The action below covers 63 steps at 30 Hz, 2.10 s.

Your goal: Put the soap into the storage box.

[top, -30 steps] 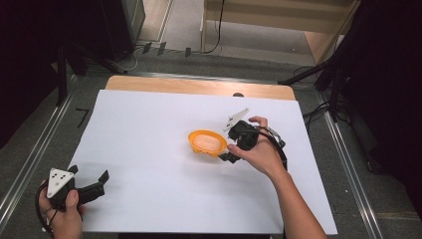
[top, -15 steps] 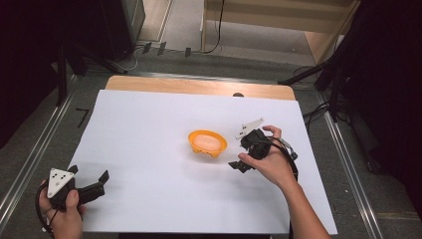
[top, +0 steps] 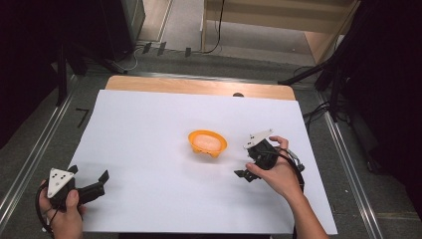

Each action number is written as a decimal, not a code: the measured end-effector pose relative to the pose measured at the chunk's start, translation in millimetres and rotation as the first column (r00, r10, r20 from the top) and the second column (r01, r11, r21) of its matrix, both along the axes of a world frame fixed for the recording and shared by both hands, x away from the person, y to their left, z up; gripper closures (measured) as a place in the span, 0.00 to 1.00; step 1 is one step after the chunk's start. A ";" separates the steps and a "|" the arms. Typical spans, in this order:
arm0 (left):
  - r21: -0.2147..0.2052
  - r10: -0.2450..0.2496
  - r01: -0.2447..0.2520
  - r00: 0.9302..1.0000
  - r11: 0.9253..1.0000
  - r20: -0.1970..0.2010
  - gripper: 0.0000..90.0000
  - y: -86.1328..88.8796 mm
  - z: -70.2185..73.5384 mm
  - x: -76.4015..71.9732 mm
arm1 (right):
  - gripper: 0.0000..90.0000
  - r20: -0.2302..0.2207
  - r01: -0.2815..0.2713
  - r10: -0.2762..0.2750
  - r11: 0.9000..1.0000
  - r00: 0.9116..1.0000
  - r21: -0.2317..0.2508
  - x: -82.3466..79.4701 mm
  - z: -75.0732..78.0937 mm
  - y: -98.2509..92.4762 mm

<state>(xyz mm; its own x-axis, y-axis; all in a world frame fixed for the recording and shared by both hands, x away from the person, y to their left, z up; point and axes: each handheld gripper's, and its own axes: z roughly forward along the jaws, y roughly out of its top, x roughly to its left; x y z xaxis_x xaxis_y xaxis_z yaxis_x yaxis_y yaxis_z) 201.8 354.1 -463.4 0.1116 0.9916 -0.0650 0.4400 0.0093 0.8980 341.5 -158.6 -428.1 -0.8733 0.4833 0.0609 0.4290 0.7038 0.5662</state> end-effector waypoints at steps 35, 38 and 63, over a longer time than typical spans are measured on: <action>0.005 0.005 -0.005 1.000 1.000 0.001 0.00 -0.6 0.1 -0.3 | 0.08 0.033 0.111 -0.114 0.991 0.993 0.081 -47.0 -26.6 -56.2; 0.004 0.003 -0.003 1.000 1.000 0.002 0.00 -0.4 0.1 -0.4 | 0.08 0.043 0.125 -0.130 0.986 0.991 0.111 -50.7 -28.5 -63.9; 0.004 0.004 -0.004 1.000 1.000 0.002 0.00 -0.4 0.3 -0.7 | 0.06 0.040 0.260 -0.277 0.935 0.960 0.243 -75.9 -53.0 -114.4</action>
